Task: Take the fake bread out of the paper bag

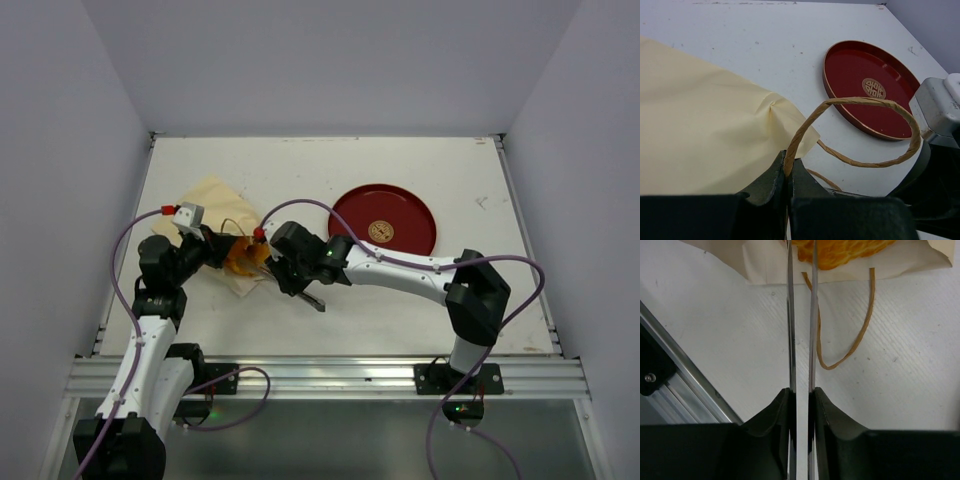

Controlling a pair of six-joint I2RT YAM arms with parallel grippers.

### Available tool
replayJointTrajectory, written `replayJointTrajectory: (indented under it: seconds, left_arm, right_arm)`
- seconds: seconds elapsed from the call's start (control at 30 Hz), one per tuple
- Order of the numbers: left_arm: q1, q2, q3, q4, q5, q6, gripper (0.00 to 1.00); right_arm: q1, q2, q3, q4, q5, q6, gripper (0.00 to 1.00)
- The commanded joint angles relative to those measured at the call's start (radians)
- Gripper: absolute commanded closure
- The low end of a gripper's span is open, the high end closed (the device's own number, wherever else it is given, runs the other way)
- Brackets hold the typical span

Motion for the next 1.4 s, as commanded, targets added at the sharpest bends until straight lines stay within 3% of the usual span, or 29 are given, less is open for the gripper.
replayJointTrajectory:
  seconds: [0.0, 0.2, 0.83, 1.37]
  left_arm:
    - [-0.006, -0.002, -0.016, -0.026, 0.057, -0.029, 1.0]
    - [-0.006, -0.006, -0.018, -0.026, 0.058, -0.026, 1.0]
    - [-0.006, -0.025, -0.002, -0.049, 0.003, -0.021, 1.0]
    - [-0.006, -0.03, 0.05, -0.058, -0.058, -0.01, 1.0]
  right_arm:
    - [-0.002, -0.004, 0.037, 0.034, 0.06, 0.008, 0.82]
    - [-0.017, -0.026, 0.025, 0.035, 0.015, -0.011, 1.0]
    - [-0.144, -0.142, -0.052, 0.063, -0.355, -0.108, 1.0]
    - [-0.172, -0.194, -0.029, -0.054, -0.453, -0.225, 1.0]
